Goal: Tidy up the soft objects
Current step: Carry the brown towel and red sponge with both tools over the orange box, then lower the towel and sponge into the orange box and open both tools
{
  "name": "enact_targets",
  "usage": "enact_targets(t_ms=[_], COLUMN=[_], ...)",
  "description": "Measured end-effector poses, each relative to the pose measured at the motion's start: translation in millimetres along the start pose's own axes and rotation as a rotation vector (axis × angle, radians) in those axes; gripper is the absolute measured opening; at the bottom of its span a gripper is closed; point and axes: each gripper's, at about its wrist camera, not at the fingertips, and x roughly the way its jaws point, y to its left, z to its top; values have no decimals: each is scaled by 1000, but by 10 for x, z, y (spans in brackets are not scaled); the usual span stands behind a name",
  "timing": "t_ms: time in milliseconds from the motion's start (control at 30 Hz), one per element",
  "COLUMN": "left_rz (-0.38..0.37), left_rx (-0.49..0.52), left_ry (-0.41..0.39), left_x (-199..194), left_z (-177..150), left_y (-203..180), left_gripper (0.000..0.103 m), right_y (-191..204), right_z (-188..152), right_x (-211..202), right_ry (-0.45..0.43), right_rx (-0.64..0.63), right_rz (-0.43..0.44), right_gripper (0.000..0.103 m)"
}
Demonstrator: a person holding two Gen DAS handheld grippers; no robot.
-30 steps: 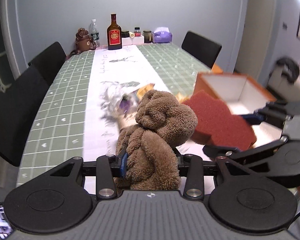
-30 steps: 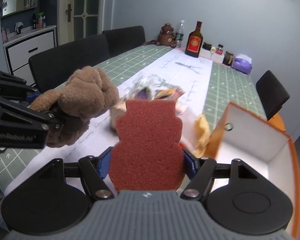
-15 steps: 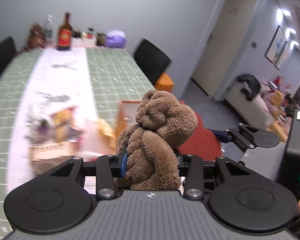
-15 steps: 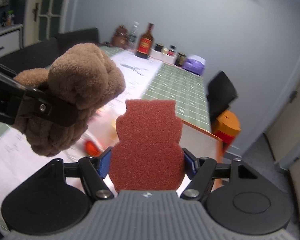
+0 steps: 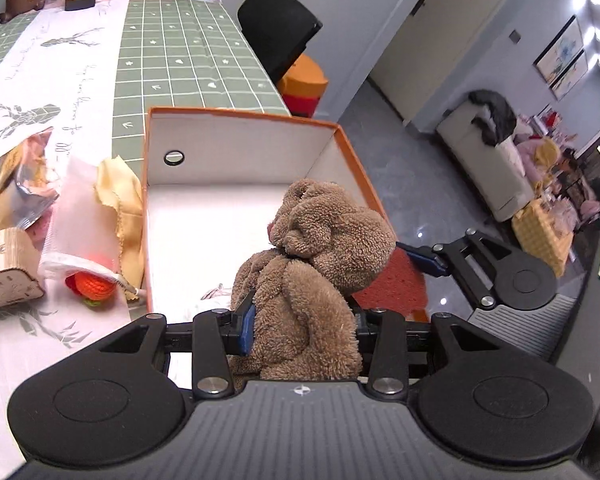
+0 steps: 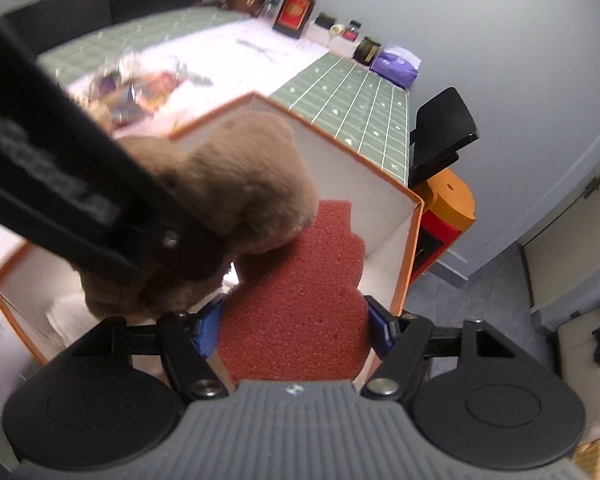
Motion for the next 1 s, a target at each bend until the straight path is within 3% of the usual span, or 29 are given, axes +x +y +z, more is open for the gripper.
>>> enact_targets(t_ms=[533,733,1000], left_rz=[28,41,37], left_rx=[-10,9,15], left_ry=[112,101,96], left_x=[498,492,483], left_z=[90,98,68], left_y=[57,33,36], left_gripper=[47,54,70], right_y=[-140,-141,-148], right_z=[-47,-45,-5], right_x=[485,579,622], right_ry=[112,121,142], right_rx=[8,6,-7], right_rz=[111,129,129], right_gripper=[70,71,74])
